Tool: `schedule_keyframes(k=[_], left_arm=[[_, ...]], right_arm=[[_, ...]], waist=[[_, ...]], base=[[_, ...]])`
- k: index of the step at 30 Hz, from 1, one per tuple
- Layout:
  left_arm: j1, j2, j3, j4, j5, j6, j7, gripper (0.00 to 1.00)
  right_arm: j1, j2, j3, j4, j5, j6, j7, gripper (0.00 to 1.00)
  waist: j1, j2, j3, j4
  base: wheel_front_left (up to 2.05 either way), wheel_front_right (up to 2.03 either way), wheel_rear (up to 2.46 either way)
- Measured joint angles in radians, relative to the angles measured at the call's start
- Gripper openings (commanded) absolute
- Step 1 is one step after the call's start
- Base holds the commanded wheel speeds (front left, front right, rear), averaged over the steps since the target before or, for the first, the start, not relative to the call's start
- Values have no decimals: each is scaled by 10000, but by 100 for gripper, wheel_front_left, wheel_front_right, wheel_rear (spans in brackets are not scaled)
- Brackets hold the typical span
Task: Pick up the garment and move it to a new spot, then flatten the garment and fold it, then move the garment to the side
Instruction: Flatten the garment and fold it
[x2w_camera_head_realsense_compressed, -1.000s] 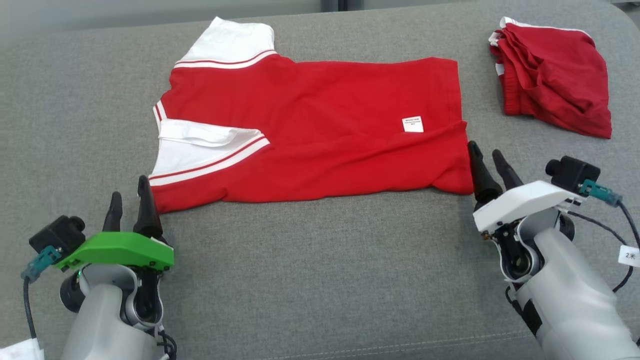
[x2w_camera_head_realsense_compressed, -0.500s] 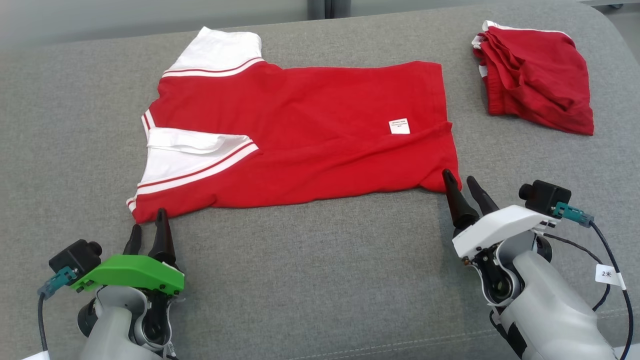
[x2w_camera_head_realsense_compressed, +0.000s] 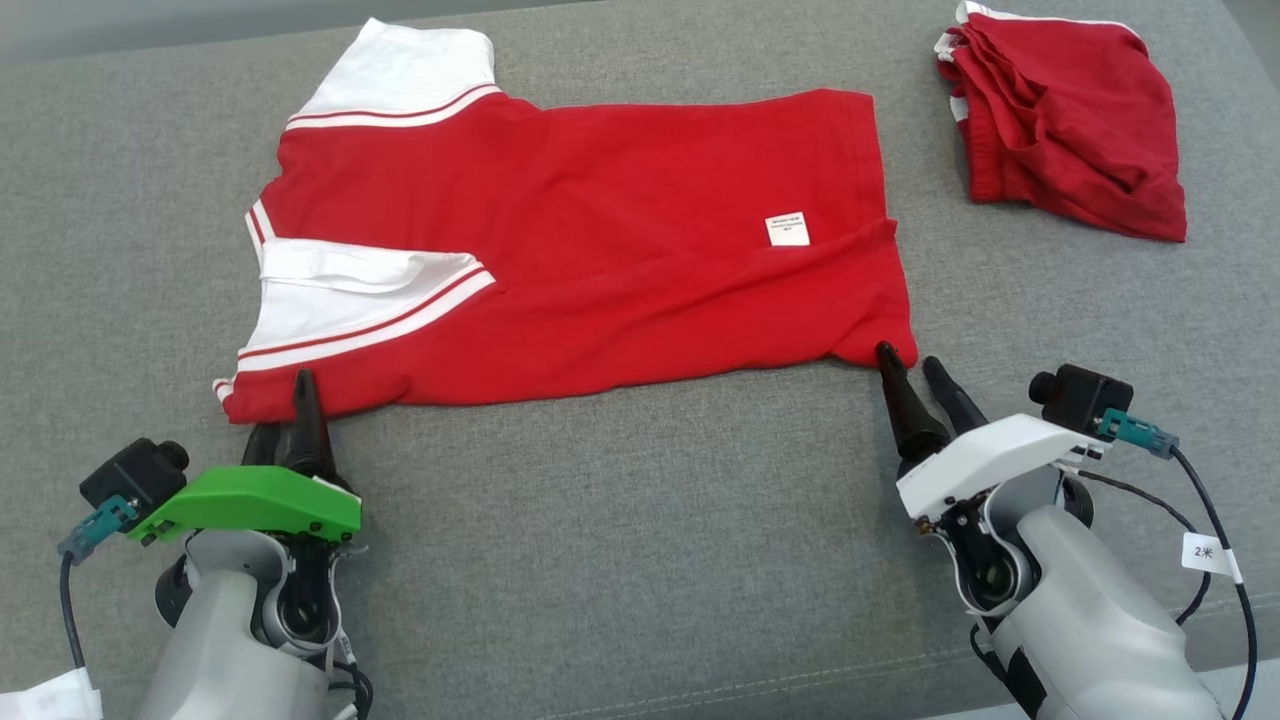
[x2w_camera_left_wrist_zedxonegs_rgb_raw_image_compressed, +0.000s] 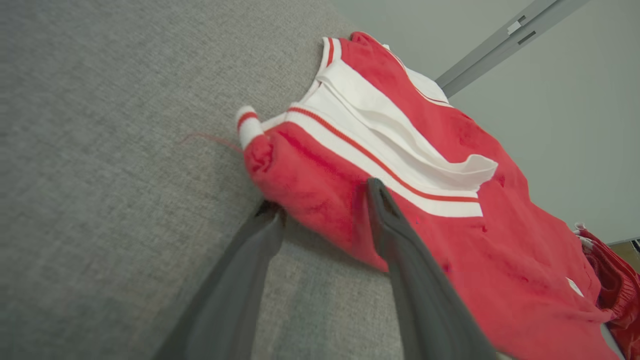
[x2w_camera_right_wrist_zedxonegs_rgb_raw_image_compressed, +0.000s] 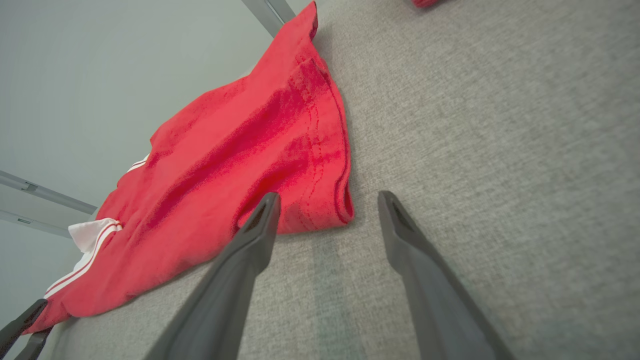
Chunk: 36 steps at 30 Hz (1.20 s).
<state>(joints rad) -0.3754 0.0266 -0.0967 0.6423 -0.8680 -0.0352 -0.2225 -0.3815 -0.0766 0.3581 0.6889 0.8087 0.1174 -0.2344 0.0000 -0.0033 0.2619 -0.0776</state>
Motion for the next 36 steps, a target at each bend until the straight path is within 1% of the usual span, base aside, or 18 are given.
schedule_keyframes(k=[1, 4, 8, 10, 11, 12, 13, 14, 15, 17, 18, 19, 20, 24, 32, 36], left_arm=[[0, 0, 0, 0, 0, 0, 0, 42], [-17, 0, -63, -13, -71, -17, -84, 42], [-141, -2, -153, -25, -92, -33, -92, 50], [-177, -6, -151, -27, -92, -33, -176, 50], [-177, -6, -150, -21, -92, -33, -176, 50], [-177, -6, -146, -19, -94, -33, -176, 51], [-179, -6, -132, -13, -123, -33, -196, 50], [-183, -6, -130, -10, -174, -33, -203, 48], [-187, -6, -125, -8, -203, -33, -203, 44], [-195, -6, -115, -2, -282, -33, -205, 34], [-198, -8, -100, -2, -332, -33, -205, 26], [-204, -8, -79, -2, -380, -33, -207, 20], [-211, -8, -54, -4, -422, -46, -245, 0], [-281, -10, 21, -6, -508, -90, -263, 0], [-303, -25, 368, -65, -510, -146, -280, 0], [-294, -36, 564, -224, -464, -188, -290, 0]], right_arm=[[0, 0, 0, 0, 0, 0, 0, 100], [-5, 48, -8, 36, 71, 0, -29, 100], [-68, 50, 31, 84, 199, 0, -31, 100], [-158, 54, 73, 151, 282, 0, -29, 98], [-220, 59, 73, 186, 359, 0, -29, 85], [-263, 65, 73, 209, 435, 17, -25, 58], [-293, 69, 84, 255, 487, 56, -6, 48], [-313, 71, 107, 282, 531, 58, 19, 45], [-331, 69, 130, 299, 575, 58, 31, 41], [-388, 59, 209, 313, 646, 56, 73, 27], [-409, 56, 274, 309, 662, 56, 79, 20], [-411, 58, 351, 295, 704, 56, 79, 9], [-411, 58, 428, 270, 773, 56, 107, 0], [-413, 102, 704, 150, 986, 58, 165, 0], [-410, 127, 700, 113, 1080, 58, 134, 0], [-406, 2, 608, -65, 1133, 59, 50, 0]], waist=[[0, 0, 0, 0], [0, 0, 51, 86], [0, 0, 118, 197], [0, 0, 144, 239], [0, 0, 152, 250], [0, 0, 158, 258], [0, 0, 162, 264], [0, 0, 167, 269], [0, 0, 171, 274], [0, 0, 176, 280], [0, 0, 176, 282], [0, 0, 174, 284], [0, 0, 172, 285], [0, 0, 140, 275], [0, 0, -32, 164], [0, 0, -162, 124]], base=[[0, 0, 0], [0, 0, 0], [0, 0, 0], [0, 0, 0], [0, 0, 0], [0, 0, 0], [0, 0, 0], [0, 0, 0], [0, 0, 0], [0, 0, 0], [0, 0, 0], [0, 0, 0], [0, 0, 0], [0, 0, 0], [0, 0, 0], [0, 0, 0]])
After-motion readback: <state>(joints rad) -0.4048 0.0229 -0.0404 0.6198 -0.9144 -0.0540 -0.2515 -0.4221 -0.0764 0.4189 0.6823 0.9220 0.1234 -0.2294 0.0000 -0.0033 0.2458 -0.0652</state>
